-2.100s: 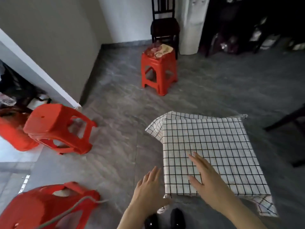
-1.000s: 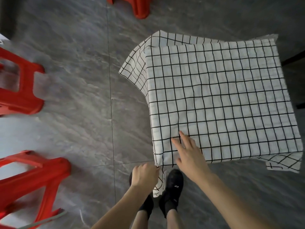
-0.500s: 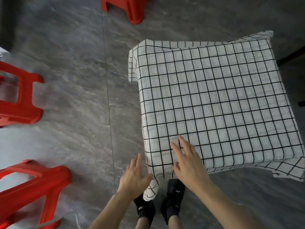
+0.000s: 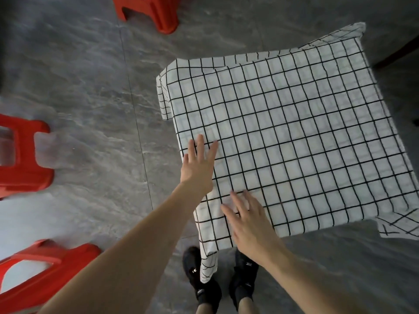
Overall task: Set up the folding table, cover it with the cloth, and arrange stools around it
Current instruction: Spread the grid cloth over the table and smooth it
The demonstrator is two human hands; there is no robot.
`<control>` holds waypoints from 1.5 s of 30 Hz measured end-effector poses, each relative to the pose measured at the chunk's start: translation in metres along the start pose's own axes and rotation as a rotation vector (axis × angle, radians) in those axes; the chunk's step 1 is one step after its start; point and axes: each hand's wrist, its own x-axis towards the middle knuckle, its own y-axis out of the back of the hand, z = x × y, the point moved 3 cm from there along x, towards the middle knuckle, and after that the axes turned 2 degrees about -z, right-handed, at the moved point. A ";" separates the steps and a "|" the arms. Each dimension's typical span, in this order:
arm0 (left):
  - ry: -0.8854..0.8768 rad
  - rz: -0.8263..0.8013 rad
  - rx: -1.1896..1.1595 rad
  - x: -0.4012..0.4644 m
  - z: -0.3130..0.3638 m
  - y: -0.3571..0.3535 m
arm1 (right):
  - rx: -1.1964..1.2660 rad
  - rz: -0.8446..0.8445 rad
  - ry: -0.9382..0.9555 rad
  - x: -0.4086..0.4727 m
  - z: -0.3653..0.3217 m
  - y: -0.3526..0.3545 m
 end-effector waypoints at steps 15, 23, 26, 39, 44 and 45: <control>-0.050 -0.140 -0.150 0.013 -0.012 0.010 | -0.035 0.053 -0.250 0.171 0.077 0.103; -0.021 -0.019 -0.250 0.009 -0.015 0.029 | -0.010 -0.100 -0.306 0.191 0.078 0.111; -0.044 -0.001 -0.270 0.019 -0.023 0.043 | -0.005 -0.143 -0.305 0.196 0.075 0.116; 0.123 0.312 -0.600 0.168 -0.157 0.134 | -0.050 -0.257 -0.320 0.206 0.069 0.124; 0.149 0.087 -0.683 0.224 -0.184 0.147 | -0.118 -0.337 -0.325 0.213 0.066 0.130; 0.141 0.057 -0.717 0.229 -0.179 0.150 | -0.124 -0.358 -0.330 0.214 0.065 0.130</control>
